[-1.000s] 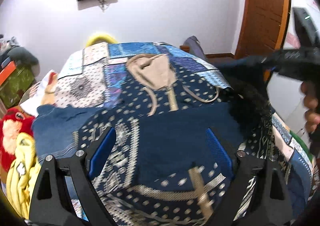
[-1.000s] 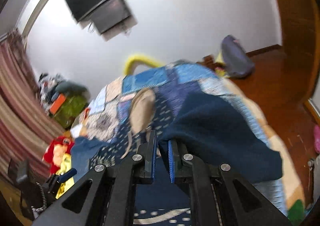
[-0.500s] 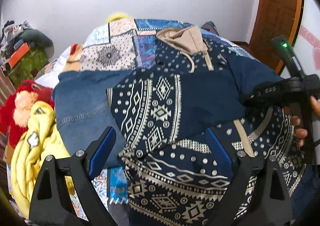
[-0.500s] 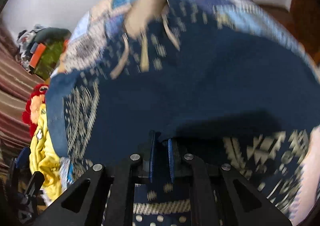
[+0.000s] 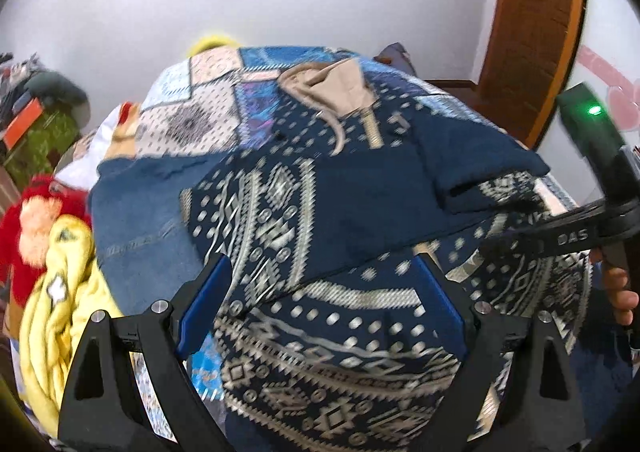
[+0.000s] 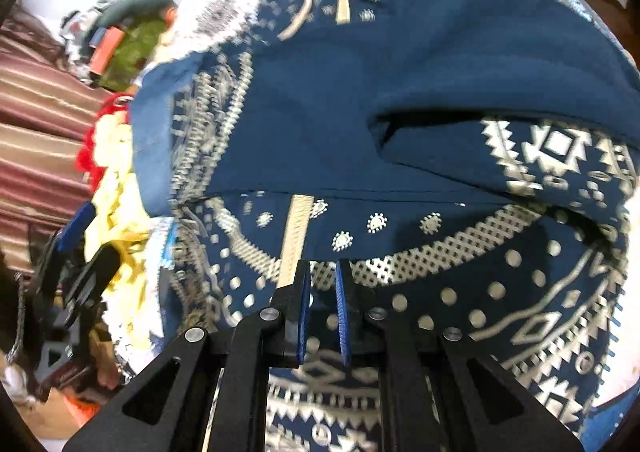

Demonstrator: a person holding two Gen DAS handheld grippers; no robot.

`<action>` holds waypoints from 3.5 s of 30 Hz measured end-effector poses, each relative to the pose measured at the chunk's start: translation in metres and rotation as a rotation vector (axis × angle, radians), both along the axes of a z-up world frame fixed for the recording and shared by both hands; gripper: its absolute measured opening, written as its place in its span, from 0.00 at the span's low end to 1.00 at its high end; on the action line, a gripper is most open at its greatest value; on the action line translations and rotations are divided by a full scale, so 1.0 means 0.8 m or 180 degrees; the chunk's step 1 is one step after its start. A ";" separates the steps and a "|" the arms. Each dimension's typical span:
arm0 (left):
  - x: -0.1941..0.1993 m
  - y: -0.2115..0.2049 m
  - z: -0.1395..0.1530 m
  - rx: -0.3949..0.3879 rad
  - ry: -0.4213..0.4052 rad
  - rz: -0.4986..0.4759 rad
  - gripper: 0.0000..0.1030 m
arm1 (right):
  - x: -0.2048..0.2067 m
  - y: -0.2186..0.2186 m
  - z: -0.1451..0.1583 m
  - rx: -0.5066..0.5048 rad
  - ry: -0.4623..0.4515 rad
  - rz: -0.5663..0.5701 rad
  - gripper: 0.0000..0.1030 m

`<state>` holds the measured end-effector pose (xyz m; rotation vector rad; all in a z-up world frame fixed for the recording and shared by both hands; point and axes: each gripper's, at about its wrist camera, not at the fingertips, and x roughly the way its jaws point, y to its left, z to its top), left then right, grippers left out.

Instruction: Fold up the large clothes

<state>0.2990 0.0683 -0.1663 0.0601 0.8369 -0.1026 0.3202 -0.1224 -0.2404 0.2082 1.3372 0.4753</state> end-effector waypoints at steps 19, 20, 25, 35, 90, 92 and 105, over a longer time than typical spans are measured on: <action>0.132 -0.269 -0.068 0.1094 -0.0006 -0.1055 0.89 | -0.025 -0.262 0.083 -0.0658 -0.1043 -0.0806 0.08; 0.136 -0.276 -0.075 0.1157 -0.0015 -0.1079 0.87 | -0.024 -0.267 0.076 -0.0654 -0.1016 -0.0819 0.08; 0.162 -0.302 -0.087 0.1183 -0.0120 -0.1135 0.79 | -0.017 -0.269 0.043 -0.0557 -0.0912 -0.0860 0.08; 0.201 -0.256 -0.022 -0.0059 -0.0043 -0.0871 0.08 | 0.010 -0.229 0.021 -0.0367 -0.0843 -0.0723 0.08; 0.142 -0.164 -0.092 0.0176 0.0402 -0.0595 0.13 | 0.011 -0.192 0.032 -0.0548 -0.0996 -0.0660 0.66; 0.140 -0.153 -0.084 0.0090 0.0373 -0.0545 0.09 | 0.013 -0.192 0.030 -0.0565 -0.0997 -0.0673 0.66; 0.095 0.052 0.011 -0.0428 -0.0183 0.0366 0.06 | 0.046 -0.168 0.022 -0.0645 -0.1008 -0.0648 0.66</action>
